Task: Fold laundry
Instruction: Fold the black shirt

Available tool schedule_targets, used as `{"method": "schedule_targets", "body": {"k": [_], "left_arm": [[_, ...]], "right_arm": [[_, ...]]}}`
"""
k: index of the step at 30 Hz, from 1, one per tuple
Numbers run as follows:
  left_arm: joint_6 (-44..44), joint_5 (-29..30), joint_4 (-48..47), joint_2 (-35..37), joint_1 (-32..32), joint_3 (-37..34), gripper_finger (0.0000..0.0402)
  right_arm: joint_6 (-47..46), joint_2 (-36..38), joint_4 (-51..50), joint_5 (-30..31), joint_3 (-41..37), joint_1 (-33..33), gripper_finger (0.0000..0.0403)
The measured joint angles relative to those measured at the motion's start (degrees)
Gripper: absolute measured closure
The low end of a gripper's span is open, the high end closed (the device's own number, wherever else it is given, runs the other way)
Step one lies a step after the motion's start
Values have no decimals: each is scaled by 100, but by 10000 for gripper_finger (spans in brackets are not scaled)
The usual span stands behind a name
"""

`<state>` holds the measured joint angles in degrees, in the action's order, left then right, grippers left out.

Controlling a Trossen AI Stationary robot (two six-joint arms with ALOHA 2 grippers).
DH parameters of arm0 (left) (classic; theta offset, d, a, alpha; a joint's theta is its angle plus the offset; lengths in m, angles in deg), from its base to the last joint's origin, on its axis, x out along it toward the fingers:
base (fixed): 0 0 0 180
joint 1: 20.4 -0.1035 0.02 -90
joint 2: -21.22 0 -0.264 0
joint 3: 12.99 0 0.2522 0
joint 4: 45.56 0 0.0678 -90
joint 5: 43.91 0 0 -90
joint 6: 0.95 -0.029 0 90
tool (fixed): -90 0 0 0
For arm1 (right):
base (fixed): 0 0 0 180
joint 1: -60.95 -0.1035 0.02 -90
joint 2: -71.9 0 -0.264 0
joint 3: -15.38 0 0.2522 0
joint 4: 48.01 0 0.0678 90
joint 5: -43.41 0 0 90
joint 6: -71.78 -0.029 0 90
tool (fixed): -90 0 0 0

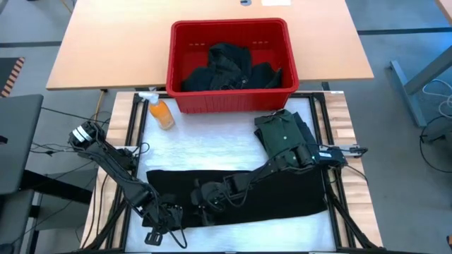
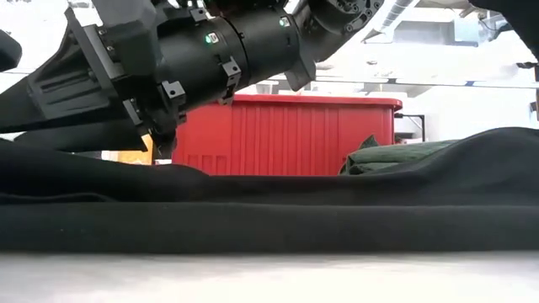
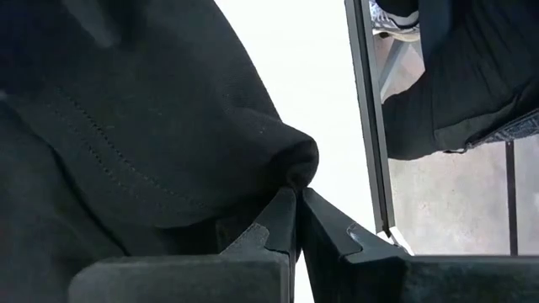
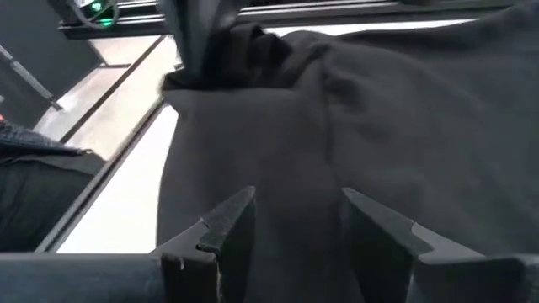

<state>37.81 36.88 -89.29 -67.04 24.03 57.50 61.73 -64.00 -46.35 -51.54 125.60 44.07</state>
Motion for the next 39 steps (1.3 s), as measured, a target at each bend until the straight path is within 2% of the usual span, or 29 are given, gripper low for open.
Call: {"method": "schedule_targets", "body": {"k": [10, 14, 18, 23, 25, 29, 33, 39], "left_arm": [[2, -2, 14, 2, 0, 0, 401], [4, -2, 17, 2, 0, 0, 401], [32, -3, 17, 4, 0, -2, 401], [31, -4, 17, 4, 0, -2, 401], [31, -7, 15, 4, 0, -2, 401], [-32, -91, -140, 7, 0, -2, 401], [-313, 114, -618, 9, -67, 139, 401], [-695, 1044, -1370, 11, -304, 459, 401]], "right_arm": [[-44, -35, -204, 43, 0, 18, 205], [-46, -35, -468, 20, 0, -24, 220], [-4, -37, -575, 13, -4, -69, 270], [197, -33, -553, 26, -4, -114, 368], [197, 8, -605, 26, -4, -114, 386], [243, 378, -1195, 154, -9, -153, 373], [397, 846, -1895, 860, -7, -278, 379], [5, 1152, -2747, 1343, 2, -261, 385]]}}
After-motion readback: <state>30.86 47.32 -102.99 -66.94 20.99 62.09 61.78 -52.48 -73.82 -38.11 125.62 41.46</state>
